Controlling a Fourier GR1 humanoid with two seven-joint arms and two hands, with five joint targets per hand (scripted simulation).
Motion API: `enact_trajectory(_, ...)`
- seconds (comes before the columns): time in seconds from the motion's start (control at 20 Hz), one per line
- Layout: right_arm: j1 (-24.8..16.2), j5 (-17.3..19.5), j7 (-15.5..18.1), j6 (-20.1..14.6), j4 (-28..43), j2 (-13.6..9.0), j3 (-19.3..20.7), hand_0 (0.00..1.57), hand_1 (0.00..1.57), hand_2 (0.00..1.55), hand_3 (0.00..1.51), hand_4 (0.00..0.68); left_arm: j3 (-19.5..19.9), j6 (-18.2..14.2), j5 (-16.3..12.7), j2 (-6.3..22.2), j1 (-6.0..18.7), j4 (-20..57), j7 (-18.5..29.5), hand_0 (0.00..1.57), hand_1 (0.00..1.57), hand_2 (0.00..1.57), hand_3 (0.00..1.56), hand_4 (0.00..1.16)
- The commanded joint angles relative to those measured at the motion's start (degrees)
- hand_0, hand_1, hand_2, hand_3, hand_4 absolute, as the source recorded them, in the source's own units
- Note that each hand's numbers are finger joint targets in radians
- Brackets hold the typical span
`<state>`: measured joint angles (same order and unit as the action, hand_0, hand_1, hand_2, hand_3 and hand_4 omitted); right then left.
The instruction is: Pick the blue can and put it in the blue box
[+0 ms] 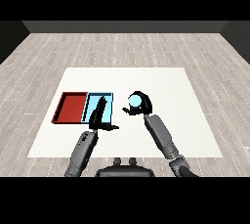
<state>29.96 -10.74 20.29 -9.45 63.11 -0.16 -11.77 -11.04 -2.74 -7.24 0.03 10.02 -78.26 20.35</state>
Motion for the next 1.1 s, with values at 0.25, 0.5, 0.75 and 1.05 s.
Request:
enact_trajectory(0.25, -1.5, 1.2, -5.3, -2.3, 7.5, 0.2, -3.6, 1.42, 1.42, 1.45, 1.41, 0.661, -4.4, -5.0, -2.9, 0.0, 7.9, 10.0, 1.4, 0.00, 0.00, 0.00, 0.00, 0.00)
enact_trajectory(0.5, -0.7, 1.3, -6.5, -0.8, 8.0, -0.1, -1.8, 1.40, 1.40, 1.45, 1.41, 0.662, -9.4, -9.4, -5.0, 0.0, 7.5, 12.8, 3.0, 0.00, 0.00, 0.00, 0.00, 0.00)
enact_trajectory(0.75, 0.9, -0.7, 0.1, 0.5, 1.9, 0.2, -4.2, 1.40, 1.40, 1.44, 1.40, 0.674, -10.9, -11.6, -6.2, 0.0, 10.7, 13.8, -0.1, 0.00, 0.00, 0.00, 0.00, 0.00)
enact_trajectory(1.05, 0.6, -2.1, -1.4, -2.3, 3.9, 0.2, -6.1, 1.39, 1.39, 1.45, 1.42, 0.681, -12.4, -10.8, -9.2, 0.0, 14.1, 17.4, 0.3, 0.00, 0.00, 0.00, 0.00, 0.00)
